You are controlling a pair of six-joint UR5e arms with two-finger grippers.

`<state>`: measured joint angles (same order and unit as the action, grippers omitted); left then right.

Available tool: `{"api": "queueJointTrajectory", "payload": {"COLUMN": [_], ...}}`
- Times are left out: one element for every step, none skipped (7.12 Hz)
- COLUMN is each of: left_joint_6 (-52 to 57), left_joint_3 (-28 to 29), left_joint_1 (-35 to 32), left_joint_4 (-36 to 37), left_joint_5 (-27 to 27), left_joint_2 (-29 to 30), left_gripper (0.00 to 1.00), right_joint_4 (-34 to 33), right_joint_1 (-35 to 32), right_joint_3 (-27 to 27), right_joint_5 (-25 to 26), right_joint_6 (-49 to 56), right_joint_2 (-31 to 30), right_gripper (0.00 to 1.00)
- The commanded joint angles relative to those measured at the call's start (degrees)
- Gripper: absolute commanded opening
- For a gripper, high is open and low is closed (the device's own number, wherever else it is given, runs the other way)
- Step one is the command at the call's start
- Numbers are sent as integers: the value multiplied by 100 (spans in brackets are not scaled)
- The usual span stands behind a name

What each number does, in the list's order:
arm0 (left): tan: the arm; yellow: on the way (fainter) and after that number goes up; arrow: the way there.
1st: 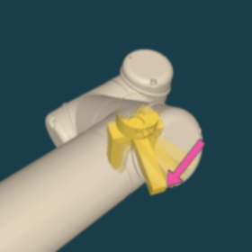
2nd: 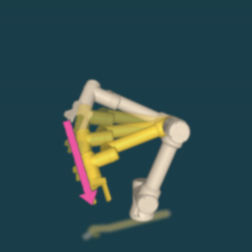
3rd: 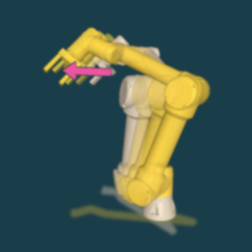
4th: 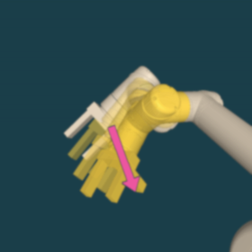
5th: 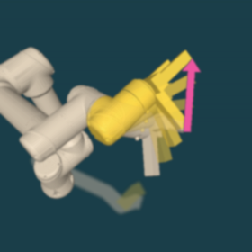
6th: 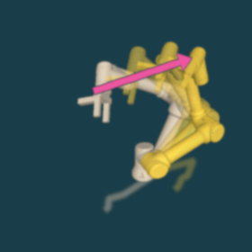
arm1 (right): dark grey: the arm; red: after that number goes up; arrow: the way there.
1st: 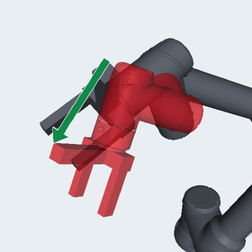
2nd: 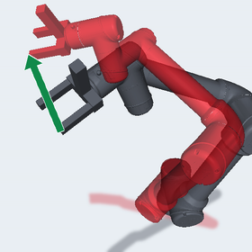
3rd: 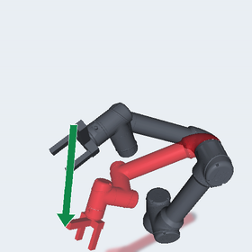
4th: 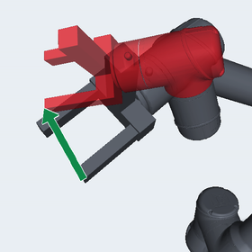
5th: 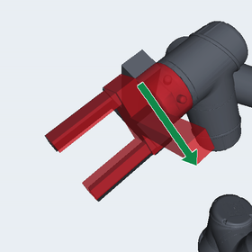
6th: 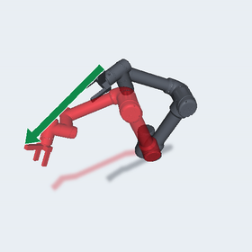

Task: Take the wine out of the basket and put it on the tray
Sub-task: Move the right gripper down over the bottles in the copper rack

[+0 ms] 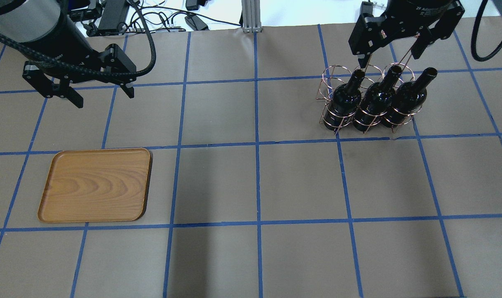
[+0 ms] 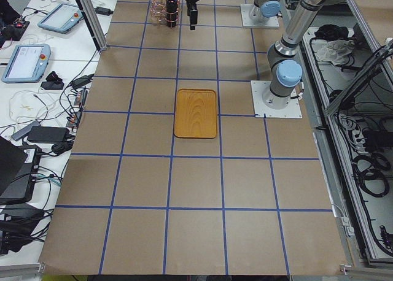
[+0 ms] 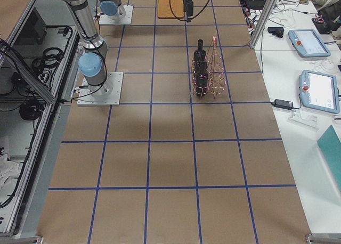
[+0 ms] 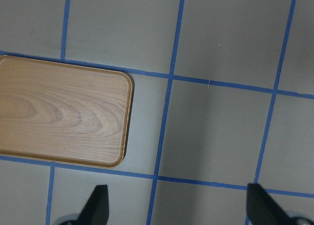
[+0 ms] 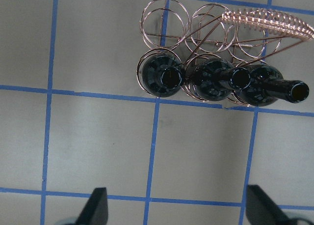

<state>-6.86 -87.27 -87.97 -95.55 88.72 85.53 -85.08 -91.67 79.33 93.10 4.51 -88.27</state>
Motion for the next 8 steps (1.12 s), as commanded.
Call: {"api": "queueJointTrajectory", "payload": {"left_joint_6": [0,0,0,0,0,-9,0,-9], "left_joint_3": [-1,-1,-1,-1,-1,-9,-1,-1], "left_joint_1": [-10,-1,-10,-1,-10,-53,-36,-28], "left_joint_4": [1,1,-8,-104,-235,-184,-297,-498], "left_joint_5": [-4,-4,-4,5,14,-4,5,57], "left_joint_2": [8,8,-1,-36,-71,7,-132,-194], "left_gripper": [100,100,100,100,100,100,100,100], "right_joint_4": [-35,-44,-44,-44,-87,-122,-297,-429], "right_joint_1": [0,0,0,0,17,139,445,753], "right_joint_3": [21,74,74,74,74,65,48,22], "right_joint_5": [-11,-11,-2,-2,7,-2,-37,-185], "right_joint_6": [-20,-38,-29,-20,58,102,573,734], "right_joint_2": [11,20,3,-6,20,29,116,282], "right_gripper": [98,98,99,99,99,99,99,99]}}
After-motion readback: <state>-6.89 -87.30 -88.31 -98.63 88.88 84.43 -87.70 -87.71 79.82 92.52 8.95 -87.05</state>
